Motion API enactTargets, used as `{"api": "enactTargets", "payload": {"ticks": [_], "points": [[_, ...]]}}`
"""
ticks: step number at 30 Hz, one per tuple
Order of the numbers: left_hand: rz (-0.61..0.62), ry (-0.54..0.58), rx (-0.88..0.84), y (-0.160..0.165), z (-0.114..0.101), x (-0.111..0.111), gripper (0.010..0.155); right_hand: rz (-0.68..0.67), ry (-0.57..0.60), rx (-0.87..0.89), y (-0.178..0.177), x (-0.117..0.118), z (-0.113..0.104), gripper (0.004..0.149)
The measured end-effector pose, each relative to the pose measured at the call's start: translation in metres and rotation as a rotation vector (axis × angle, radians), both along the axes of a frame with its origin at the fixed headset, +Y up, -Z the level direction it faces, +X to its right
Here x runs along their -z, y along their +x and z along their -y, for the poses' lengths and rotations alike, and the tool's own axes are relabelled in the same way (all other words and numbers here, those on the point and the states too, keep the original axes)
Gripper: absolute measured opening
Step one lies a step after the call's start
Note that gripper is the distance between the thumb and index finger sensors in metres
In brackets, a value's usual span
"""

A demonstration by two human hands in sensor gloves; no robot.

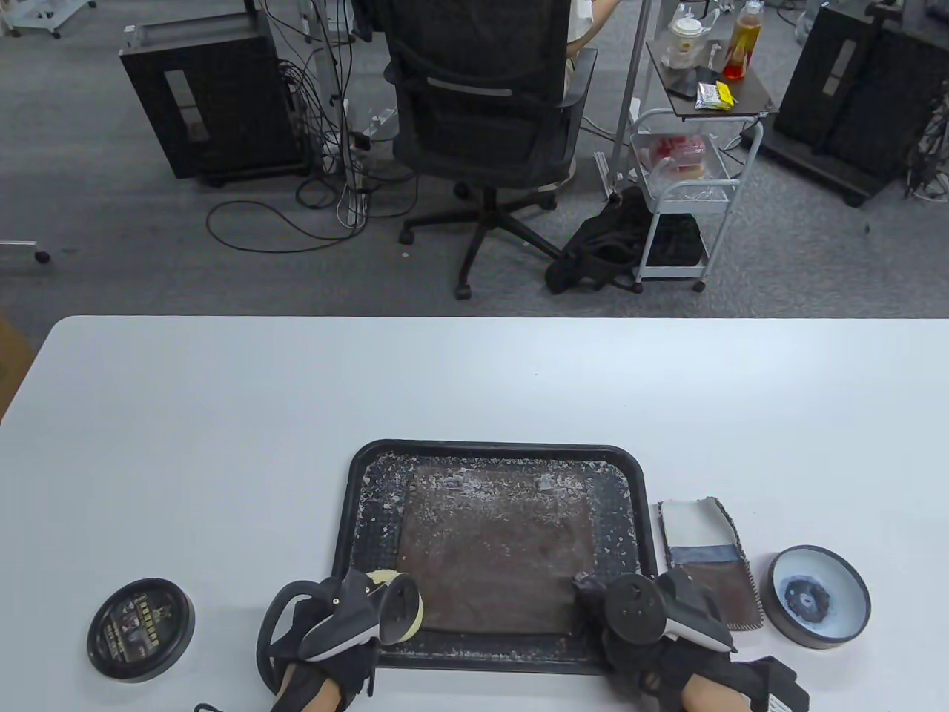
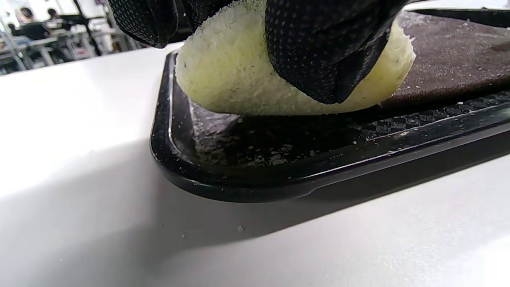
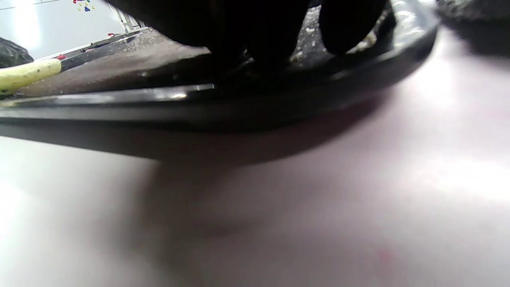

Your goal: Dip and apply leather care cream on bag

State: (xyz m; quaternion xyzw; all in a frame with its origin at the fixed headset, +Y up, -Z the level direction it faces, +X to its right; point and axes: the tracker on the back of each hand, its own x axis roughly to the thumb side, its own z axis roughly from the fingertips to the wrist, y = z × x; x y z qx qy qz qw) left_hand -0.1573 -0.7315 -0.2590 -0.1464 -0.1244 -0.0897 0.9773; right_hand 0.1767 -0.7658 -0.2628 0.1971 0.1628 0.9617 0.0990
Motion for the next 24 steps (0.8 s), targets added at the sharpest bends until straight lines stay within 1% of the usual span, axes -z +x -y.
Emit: {"api": "enactTargets", "payload": {"ticks": [5, 8, 13, 17, 19, 21, 24], "points": [[-0.001, 0.007, -0.029, -0.004, 0.001, -0.001, 0.052, 0.0, 0.0, 0.002, 0.0, 0.0, 0.0, 0.072], [0.015, 0.036, -0.051, -0.005, -0.002, -0.002, 0.053, -0.001, 0.001, 0.003, 0.0, 0.0, 0.0, 0.072], [0.054, 0.166, -0.125, -0.007, -0.013, -0.008, 0.053, -0.002, 0.001, 0.012, 0.001, 0.0, 0.001, 0.072], [0.037, 0.275, -0.2, -0.013, -0.021, -0.01, 0.054, -0.003, 0.0, 0.019, 0.002, 0.0, 0.001, 0.072], [0.002, 0.348, -0.215, -0.02, -0.026, -0.011, 0.054, -0.005, 0.001, 0.019, 0.002, 0.0, 0.001, 0.072], [-0.025, 0.388, -0.23, -0.028, -0.028, -0.011, 0.055, -0.005, 0.003, 0.02, 0.002, 0.0, 0.001, 0.072], [-0.103, 0.433, -0.256, -0.042, -0.029, -0.009, 0.055, -0.008, 0.008, 0.022, 0.002, 0.0, 0.001, 0.072]]}}
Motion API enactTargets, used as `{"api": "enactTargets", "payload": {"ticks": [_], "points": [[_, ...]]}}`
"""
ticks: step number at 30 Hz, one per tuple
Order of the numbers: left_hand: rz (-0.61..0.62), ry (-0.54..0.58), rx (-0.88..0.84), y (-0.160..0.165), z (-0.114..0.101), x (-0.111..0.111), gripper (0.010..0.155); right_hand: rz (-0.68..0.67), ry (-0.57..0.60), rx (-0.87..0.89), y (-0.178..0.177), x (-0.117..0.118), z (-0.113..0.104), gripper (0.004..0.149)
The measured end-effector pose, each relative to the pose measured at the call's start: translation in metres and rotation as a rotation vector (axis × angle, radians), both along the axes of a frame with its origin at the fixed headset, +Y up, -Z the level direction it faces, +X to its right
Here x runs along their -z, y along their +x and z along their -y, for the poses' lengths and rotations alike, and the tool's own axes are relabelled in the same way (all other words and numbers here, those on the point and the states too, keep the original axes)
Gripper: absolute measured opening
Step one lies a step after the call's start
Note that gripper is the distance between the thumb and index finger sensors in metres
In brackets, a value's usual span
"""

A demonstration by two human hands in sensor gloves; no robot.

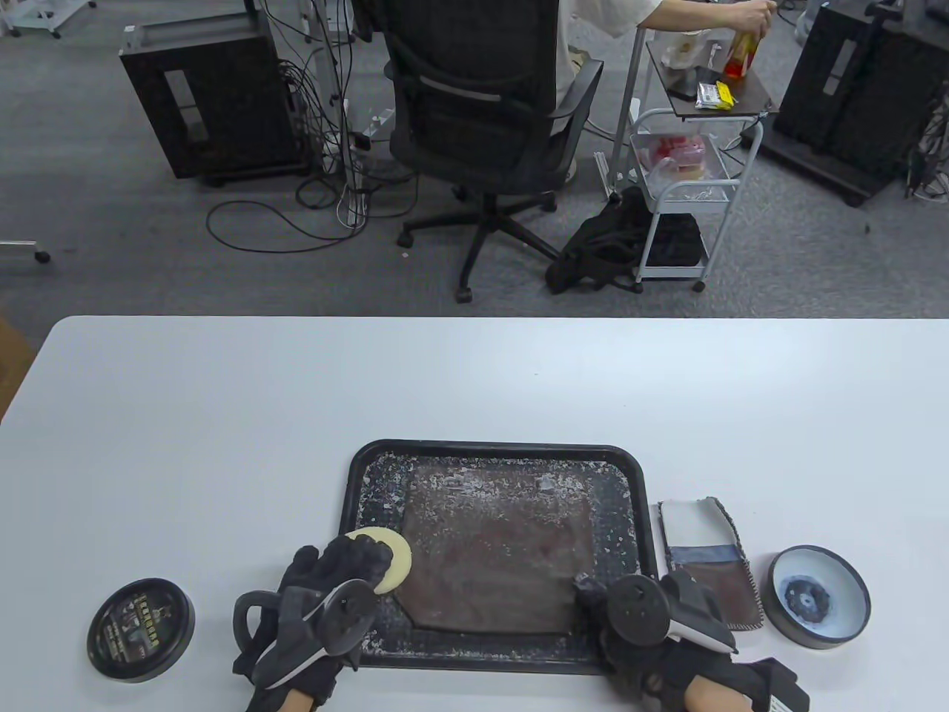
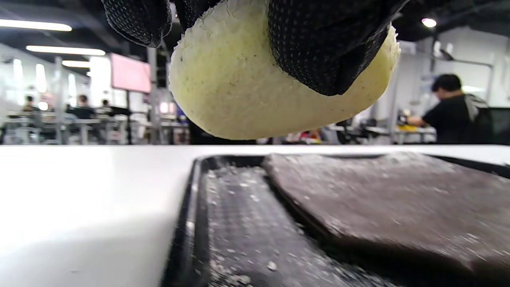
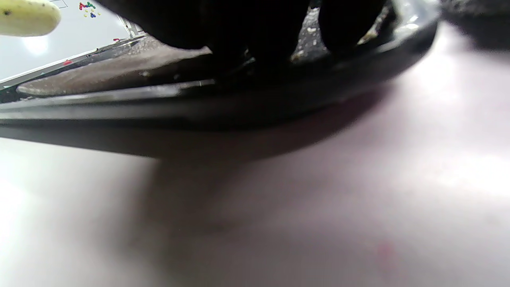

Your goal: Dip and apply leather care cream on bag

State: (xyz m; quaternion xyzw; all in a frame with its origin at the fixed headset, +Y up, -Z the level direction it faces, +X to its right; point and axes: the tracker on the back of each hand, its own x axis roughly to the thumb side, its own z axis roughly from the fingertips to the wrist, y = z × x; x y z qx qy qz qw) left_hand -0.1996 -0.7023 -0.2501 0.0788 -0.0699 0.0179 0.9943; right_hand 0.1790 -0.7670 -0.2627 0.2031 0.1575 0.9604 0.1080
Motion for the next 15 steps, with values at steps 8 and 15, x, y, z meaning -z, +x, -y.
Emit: {"api": "enactTargets", "payload": {"ticks": [8, 15], "points": [[-0.199, -0.018, 0.014, -0.025, 0.011, 0.011, 0.056, -0.006, 0.007, 0.002, 0.0, -0.001, 0.001, 0.072], [-0.392, -0.086, 0.131, -0.045, 0.027, 0.02, 0.057, -0.008, 0.006, 0.001, 0.0, -0.001, 0.001, 0.072]]}}
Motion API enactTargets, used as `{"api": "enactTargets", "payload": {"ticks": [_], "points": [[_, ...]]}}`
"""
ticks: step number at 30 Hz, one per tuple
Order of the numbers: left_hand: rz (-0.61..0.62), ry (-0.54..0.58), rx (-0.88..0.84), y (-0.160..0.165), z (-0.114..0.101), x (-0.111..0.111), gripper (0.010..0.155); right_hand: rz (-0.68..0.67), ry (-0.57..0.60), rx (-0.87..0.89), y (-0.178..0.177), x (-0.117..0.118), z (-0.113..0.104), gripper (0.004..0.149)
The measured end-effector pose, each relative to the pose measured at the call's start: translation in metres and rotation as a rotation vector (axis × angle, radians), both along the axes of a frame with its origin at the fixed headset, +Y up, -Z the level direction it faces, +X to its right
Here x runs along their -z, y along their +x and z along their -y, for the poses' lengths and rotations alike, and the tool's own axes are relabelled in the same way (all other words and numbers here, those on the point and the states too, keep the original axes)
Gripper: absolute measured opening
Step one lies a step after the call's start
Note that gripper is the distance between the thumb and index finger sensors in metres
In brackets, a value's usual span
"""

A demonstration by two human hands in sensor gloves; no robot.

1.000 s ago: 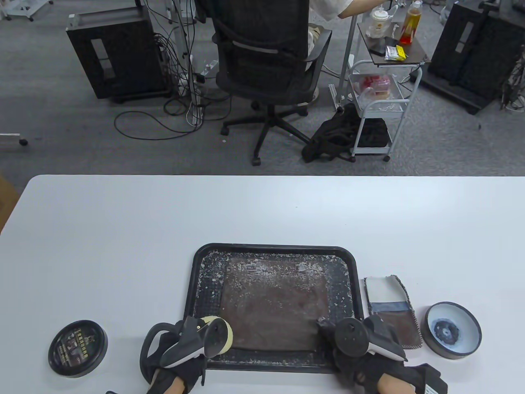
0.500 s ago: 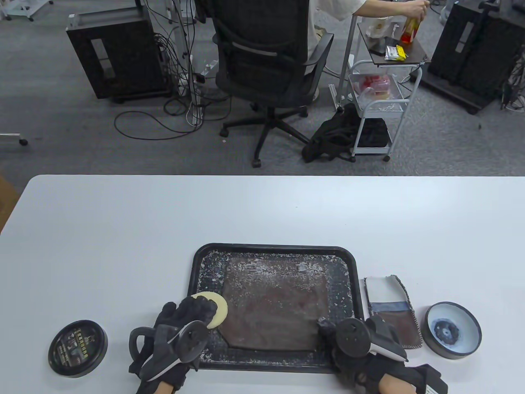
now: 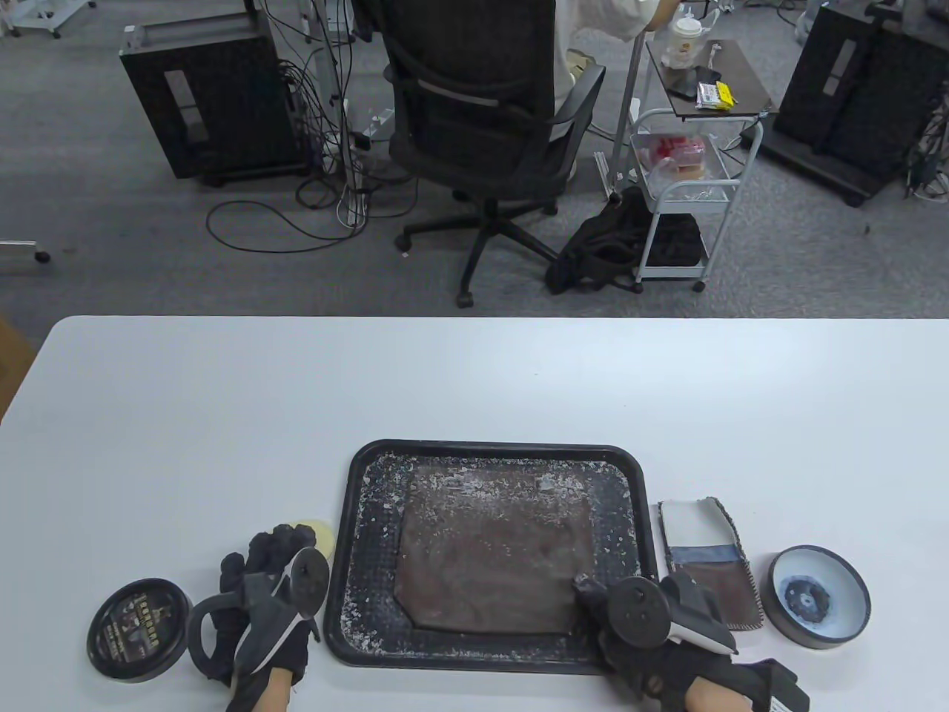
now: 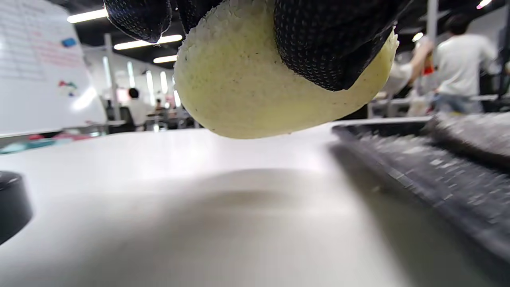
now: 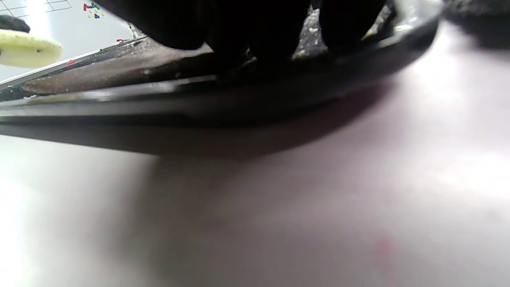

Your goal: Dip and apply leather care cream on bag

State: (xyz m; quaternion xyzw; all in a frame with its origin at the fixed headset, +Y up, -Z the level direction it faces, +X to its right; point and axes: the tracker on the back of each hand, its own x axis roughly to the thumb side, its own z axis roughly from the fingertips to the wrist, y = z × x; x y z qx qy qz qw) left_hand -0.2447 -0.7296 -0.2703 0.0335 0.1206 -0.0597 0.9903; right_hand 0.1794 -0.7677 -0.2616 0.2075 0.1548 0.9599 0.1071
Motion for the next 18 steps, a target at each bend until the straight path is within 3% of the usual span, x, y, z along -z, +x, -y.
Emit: {"api": "enactTargets", "payload": {"ticks": [9, 13, 18], "points": [[-0.046, -0.251, 0.106, 0.004, 0.016, 0.004, 0.061, 0.0, 0.0, 0.0, 0.0, 0.0, 0.0, 0.072], [-0.062, -0.409, 0.073, 0.004, 0.022, 0.003, 0.069, -0.004, -0.005, 0.002, -0.001, 0.0, 0.0, 0.072], [-0.035, -0.457, -0.041, -0.002, 0.021, -0.003, 0.078, -0.031, 0.031, 0.032, 0.001, -0.003, -0.005, 0.072]]}}
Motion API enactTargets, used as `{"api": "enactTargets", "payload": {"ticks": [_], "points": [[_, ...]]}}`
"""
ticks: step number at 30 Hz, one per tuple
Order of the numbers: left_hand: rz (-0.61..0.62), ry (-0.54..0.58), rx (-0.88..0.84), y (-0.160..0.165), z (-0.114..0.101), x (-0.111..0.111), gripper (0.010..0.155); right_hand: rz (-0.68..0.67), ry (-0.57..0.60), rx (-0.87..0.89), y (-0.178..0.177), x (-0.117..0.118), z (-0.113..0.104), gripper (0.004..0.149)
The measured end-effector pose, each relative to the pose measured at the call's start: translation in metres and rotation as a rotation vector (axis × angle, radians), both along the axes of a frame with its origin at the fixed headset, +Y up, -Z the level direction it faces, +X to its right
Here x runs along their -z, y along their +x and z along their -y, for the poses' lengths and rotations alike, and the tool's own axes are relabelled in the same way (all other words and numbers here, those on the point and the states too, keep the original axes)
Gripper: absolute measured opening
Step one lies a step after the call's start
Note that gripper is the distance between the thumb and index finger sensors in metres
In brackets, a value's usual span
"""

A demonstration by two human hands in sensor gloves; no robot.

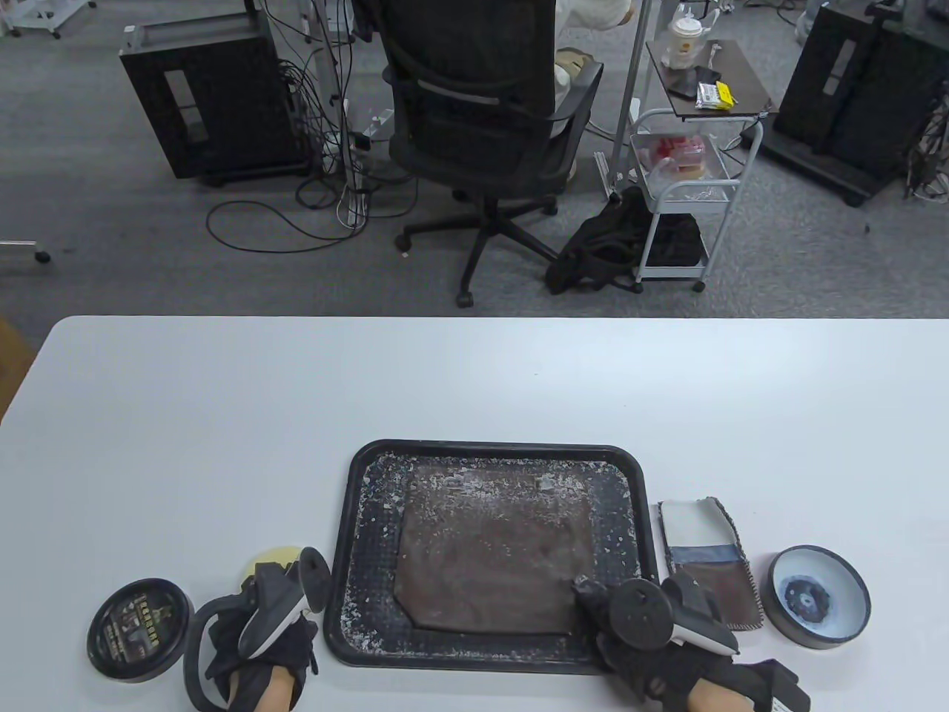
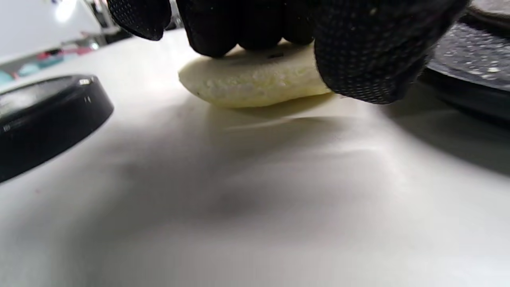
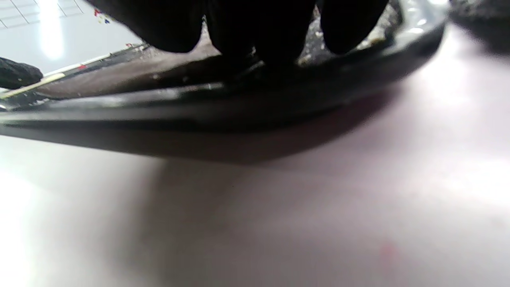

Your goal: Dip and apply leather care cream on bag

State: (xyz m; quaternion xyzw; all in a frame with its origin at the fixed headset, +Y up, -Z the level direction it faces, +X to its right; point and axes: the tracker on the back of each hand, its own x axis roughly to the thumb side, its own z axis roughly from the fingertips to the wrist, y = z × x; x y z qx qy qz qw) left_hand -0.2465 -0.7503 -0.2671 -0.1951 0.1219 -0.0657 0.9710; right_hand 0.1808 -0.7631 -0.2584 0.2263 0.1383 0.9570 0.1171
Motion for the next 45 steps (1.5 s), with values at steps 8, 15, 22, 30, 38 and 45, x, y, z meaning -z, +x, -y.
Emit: {"api": "enactTargets", "payload": {"ticks": [8, 15, 22, 30, 38, 45], "points": [[0.023, 0.171, -0.096, 0.001, -0.017, -0.007, 0.08, 0.167, 0.387, 0.216, 0.042, -0.01, -0.05, 0.061], [0.054, 0.285, -0.119, 0.005, -0.024, -0.01, 0.08, 0.692, 0.575, 0.215, 0.15, -0.011, -0.064, 0.062], [0.082, 0.325, -0.132, 0.009, -0.027, -0.011, 0.079, 1.228, 0.39, 0.221, 0.238, -0.023, -0.046, 0.071], [0.096, 0.338, -0.137, 0.008, -0.026, -0.01, 0.078, 1.405, 0.076, 0.13, 0.262, -0.021, -0.01, 0.07], [0.079, 0.337, -0.162, 0.001, -0.024, -0.007, 0.076, 1.43, 0.019, 0.037, 0.265, -0.016, 0.0, 0.055], [0.013, 0.373, -0.184, -0.018, -0.026, -0.003, 0.075, 1.414, 0.191, 0.078, 0.26, -0.016, -0.017, 0.051]]}}
